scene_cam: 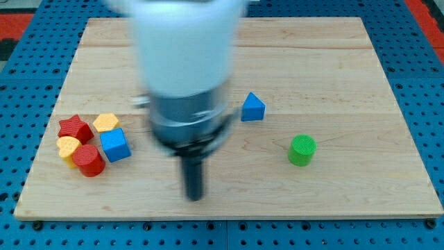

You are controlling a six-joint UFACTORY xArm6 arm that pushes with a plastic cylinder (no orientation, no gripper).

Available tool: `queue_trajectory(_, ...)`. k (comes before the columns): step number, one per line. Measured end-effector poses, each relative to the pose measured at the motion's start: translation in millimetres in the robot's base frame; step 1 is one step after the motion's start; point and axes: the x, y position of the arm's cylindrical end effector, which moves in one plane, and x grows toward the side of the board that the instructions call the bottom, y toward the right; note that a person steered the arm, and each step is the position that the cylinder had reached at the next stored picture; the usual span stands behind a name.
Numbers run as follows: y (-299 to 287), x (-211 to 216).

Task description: Separate the group of blocks

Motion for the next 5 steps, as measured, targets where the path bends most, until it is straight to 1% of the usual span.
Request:
queue_trajectory(1, -106.5, -9.9)
queue_trajectory(2, -138.7, -37.6)
queue_trajectory(3, -123.0, -54.1)
queue_trajectory(4, -81.5, -54.8)
queue_trajectory(5, -15.9, -56.9)
